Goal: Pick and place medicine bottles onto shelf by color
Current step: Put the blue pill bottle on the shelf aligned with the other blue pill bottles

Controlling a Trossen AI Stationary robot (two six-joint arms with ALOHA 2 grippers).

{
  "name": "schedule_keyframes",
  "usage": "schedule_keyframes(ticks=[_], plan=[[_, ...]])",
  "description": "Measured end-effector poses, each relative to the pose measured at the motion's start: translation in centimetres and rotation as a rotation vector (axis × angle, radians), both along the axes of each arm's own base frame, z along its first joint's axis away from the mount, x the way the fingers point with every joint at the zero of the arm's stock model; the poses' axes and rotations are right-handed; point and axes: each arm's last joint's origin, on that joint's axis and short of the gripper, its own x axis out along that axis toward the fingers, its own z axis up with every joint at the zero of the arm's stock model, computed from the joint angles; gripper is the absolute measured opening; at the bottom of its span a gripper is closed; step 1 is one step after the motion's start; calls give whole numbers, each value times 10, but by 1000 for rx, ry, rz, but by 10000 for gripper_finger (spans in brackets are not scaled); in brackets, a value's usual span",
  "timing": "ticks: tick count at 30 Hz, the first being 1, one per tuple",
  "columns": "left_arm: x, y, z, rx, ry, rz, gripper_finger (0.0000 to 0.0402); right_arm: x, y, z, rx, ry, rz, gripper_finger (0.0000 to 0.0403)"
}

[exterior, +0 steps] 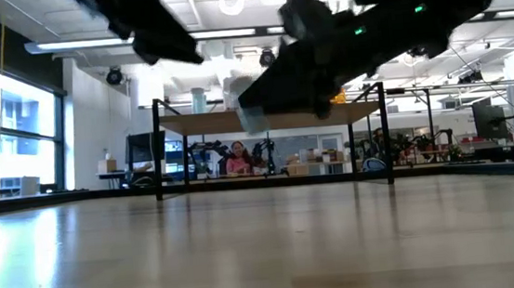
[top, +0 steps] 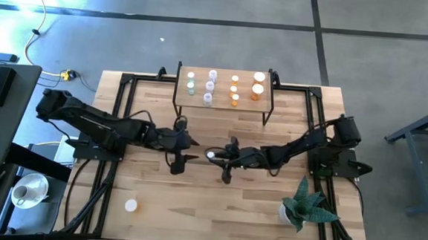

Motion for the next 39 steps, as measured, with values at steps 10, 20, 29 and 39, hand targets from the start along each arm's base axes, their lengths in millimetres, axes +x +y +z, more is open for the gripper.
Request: schedule_keyframes(ticks=[10, 20, 29, 39], plan=[[0, -2, 15, -176, 57, -95, 212, 44, 8, 0, -64, 2, 115, 79], [8, -2, -3, -147, 136, -84, 212, 53, 10, 10, -109, 1, 110, 79], [10, -2, -4, -129, 136, -64, 211, 52, 17, 10, -56, -1, 147, 79], [10, -2, -4, -137, 131, -61, 211, 52, 20, 12, -88, -29, 134, 79]])
